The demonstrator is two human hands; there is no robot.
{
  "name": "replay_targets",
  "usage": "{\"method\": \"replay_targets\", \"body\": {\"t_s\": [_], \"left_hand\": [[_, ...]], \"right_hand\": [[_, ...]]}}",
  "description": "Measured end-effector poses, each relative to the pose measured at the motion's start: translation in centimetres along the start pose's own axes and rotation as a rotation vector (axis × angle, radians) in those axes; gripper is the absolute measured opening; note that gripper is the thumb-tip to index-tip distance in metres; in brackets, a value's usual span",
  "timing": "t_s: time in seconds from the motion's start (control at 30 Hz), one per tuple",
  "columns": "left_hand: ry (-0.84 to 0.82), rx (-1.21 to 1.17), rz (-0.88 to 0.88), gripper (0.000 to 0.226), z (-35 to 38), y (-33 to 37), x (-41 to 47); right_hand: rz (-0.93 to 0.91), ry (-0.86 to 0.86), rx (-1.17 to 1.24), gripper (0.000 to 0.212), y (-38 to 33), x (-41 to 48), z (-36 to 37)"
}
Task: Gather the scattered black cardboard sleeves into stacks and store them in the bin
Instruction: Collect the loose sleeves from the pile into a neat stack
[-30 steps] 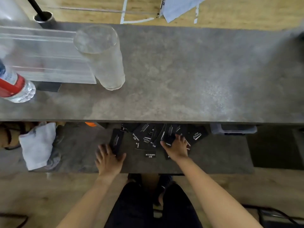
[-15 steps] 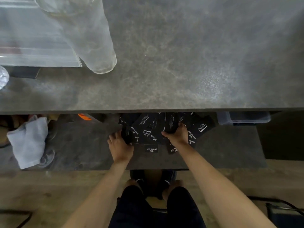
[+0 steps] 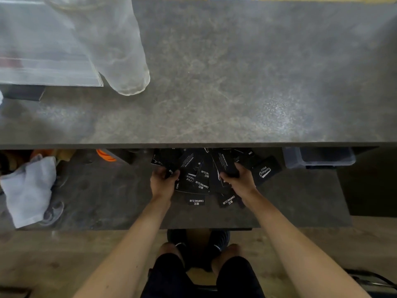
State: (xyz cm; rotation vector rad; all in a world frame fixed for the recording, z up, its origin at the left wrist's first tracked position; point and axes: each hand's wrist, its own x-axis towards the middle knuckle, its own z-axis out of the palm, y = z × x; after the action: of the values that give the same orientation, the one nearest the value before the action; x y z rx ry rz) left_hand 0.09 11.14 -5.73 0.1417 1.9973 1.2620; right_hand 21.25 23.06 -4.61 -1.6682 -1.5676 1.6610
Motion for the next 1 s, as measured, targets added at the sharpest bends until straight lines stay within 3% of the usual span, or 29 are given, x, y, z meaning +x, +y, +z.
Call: {"method": "replay_targets", "body": {"t_s": [0.17,0.4,0.47,0.63,0.8,0.93,1.0], "left_hand": [[-0.004,0.028,0.142,0.011,-0.9,1.0,1.3],[-0.125,0.152,0.350,0.022,-2.1,0.6,3.9],[-0.141,0.173,0.449,0.029,-1.9,0.3,4.2],[-0.094,0.184,0.605,0.016,-1.6,-0.9,3.7],[-0.059,0.153,0.723,0.010,-1.9,-2.6,4.3],[-0.091,0.017,0.772,0.011,-1.6,-3.6,4.8],[-0.104,-0.030,0.801,0.009,-1.6,-3.8,4.8]], "right_hand": [[-0.160,-0.085,-0.087,0.032,-1.2,0.4,-1.2],[-0.332,-0.180,-0.343,0.042,-2.9,2.7,-4.1],[-0.416,-0.154,-0.387,0.033,-3.6,3.2,-4.4],[-0.713,-0.091,-0.520,0.020,-3.4,3.7,-3.5],[-0.867,-0.261,-0.721,0.050,-1.2,5.2,-1.7],[-1.115,-0.079,-0.566,0.040,-1.4,4.2,-1.5],[-1.220,-0.013,-0.665,0.041,-1.1,3.6,-1.1]]}}
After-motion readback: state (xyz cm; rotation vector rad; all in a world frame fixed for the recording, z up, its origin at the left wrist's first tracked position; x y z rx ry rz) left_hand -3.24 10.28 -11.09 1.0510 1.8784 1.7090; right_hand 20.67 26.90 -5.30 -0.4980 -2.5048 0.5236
